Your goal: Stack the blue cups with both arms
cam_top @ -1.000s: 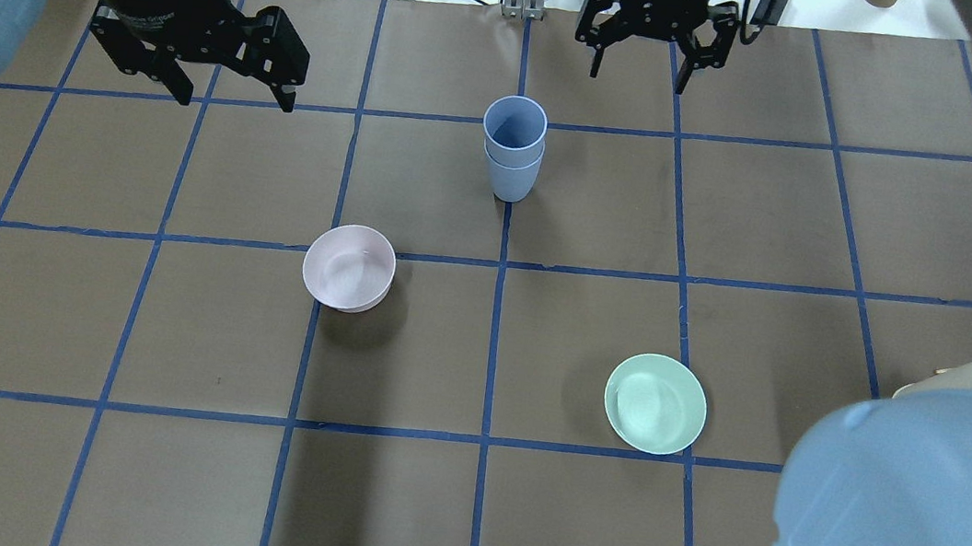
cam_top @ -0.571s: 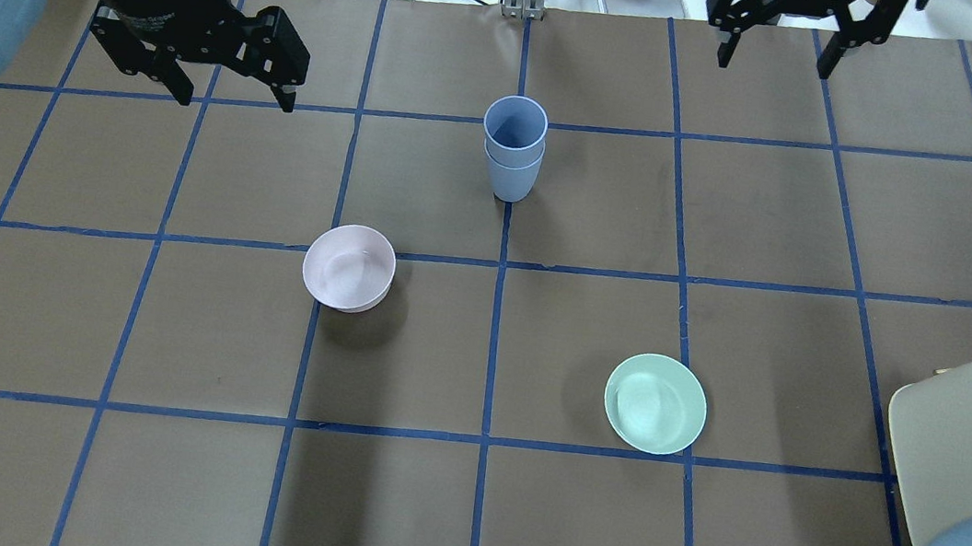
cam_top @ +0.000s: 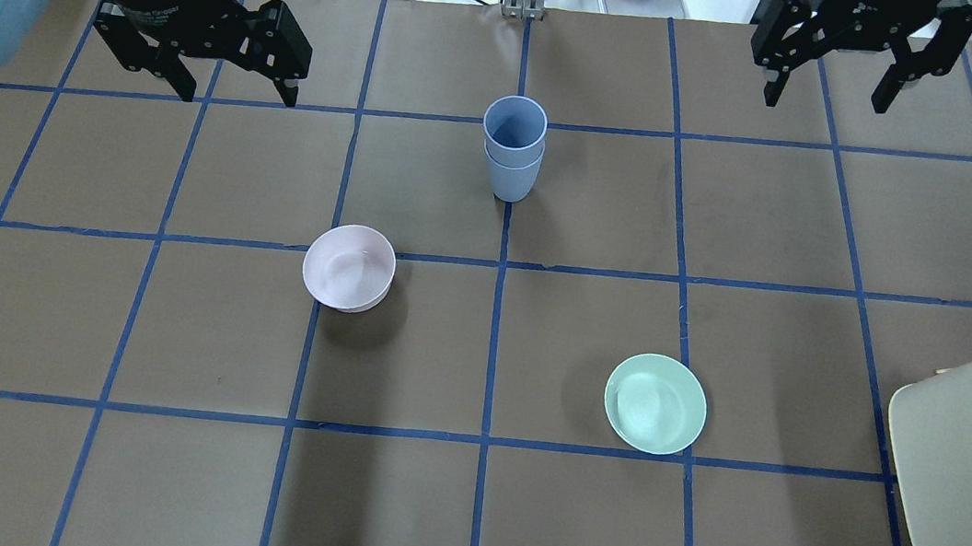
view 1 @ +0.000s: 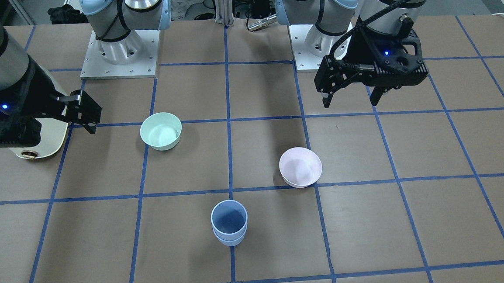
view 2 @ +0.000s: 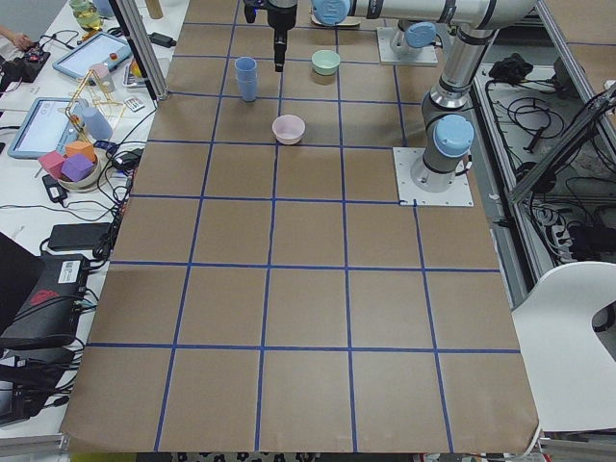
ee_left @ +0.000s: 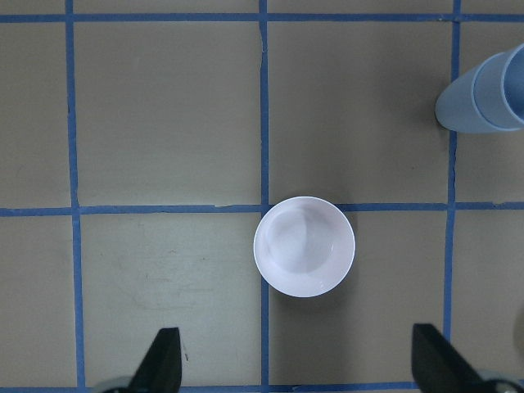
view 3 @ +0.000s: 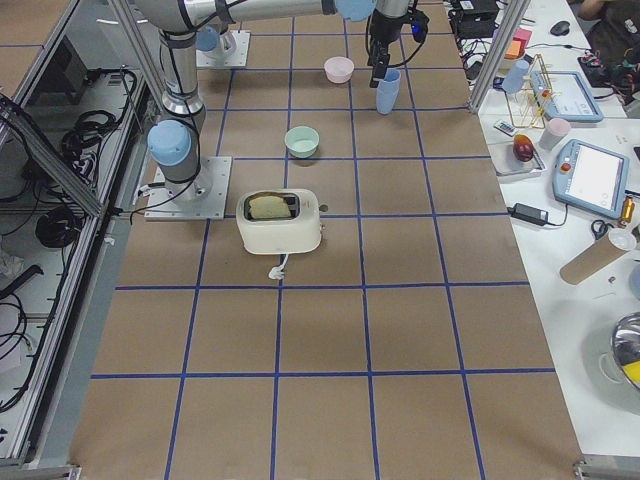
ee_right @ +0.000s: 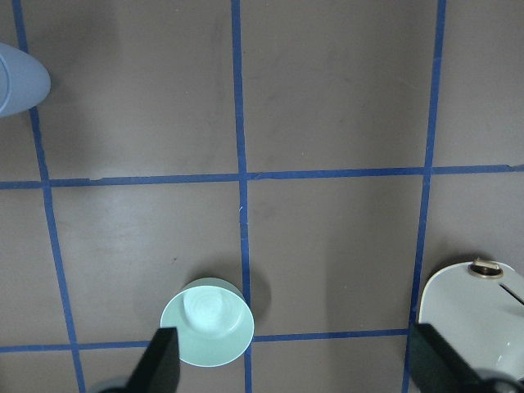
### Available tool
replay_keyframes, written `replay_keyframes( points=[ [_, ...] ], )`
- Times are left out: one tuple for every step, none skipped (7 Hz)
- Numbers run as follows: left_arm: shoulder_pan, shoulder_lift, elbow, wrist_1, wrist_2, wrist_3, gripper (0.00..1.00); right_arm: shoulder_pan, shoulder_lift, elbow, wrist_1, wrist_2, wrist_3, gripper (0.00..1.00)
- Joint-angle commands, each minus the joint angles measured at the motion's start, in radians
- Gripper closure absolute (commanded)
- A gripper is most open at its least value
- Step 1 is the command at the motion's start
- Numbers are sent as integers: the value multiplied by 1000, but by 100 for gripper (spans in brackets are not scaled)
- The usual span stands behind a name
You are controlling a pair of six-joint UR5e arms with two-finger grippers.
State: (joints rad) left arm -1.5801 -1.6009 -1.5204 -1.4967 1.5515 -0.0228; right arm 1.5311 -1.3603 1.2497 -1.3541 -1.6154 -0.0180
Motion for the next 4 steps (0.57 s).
replay_keyframes(
  points=[
    [2,-1,3,-1,-11,-2,0,0,-71,132,-92,-3,6,0],
    [0,-4,2,-1,-8,0,0,0,-74,137,-100,-3,1,0],
    [0,1,2,-1,-5,4,0,1,-77,140,-100,5,1,0],
    [0,-1,2,-10,-4,6,0,0,-77,137,-94,26,3,0]
  ],
)
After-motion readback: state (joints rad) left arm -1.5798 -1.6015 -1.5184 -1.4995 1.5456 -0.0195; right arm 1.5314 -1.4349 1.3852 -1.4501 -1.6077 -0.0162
